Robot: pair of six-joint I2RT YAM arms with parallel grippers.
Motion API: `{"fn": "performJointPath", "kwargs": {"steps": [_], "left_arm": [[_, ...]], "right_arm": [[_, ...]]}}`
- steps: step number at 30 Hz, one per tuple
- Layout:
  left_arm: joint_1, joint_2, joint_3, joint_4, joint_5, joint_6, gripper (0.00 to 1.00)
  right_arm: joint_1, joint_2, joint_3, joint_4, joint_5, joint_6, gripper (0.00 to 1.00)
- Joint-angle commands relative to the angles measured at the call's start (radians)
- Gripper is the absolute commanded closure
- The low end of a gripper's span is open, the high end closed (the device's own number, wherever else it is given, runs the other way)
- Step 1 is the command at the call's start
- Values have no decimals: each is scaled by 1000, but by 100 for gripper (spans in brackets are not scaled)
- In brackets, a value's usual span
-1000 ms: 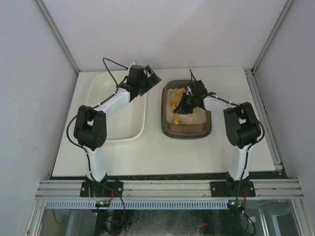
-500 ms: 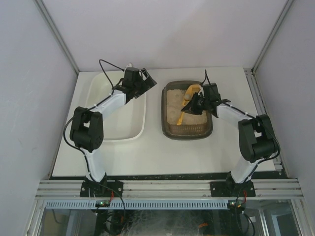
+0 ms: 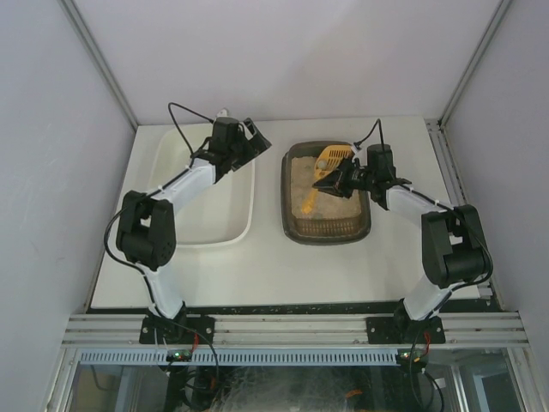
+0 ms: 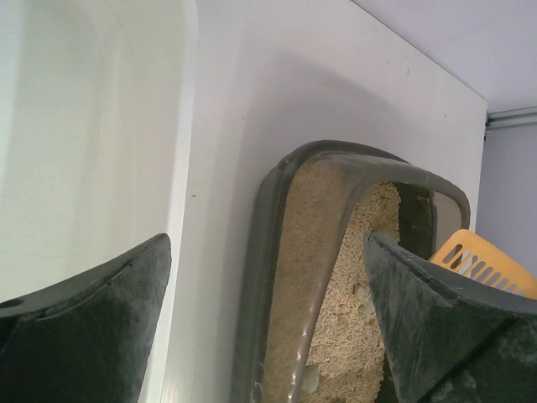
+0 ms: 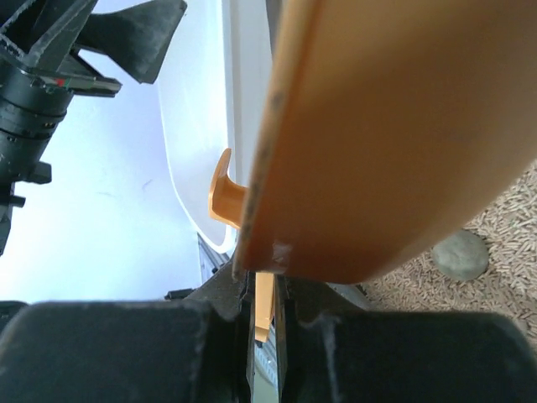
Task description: Clean the litter box
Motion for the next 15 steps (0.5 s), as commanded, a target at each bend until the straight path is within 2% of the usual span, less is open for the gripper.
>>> {"fn": "performJointPath", "kwargs": {"steps": [1,5,8,11,15], "left_arm": [[5,-92,-26,13,20,36,1],[3,-148,-59,-11,27,73,1],[2,-193,-83,-41,22,122,1],[1,-243,-108,-82,-4,188,1],[2,-334,-184,-89,-29,258,1]], "right_arm": [[-2,-68,-50,124,-87,63,100],[-3,-158,-177,201,-139,76,100],[-15,-230,-291,345,-195,104,100],[-56,-269,-419,651,-260,233,100],[-112,-220,-529,1017,-308,470,100]]}}
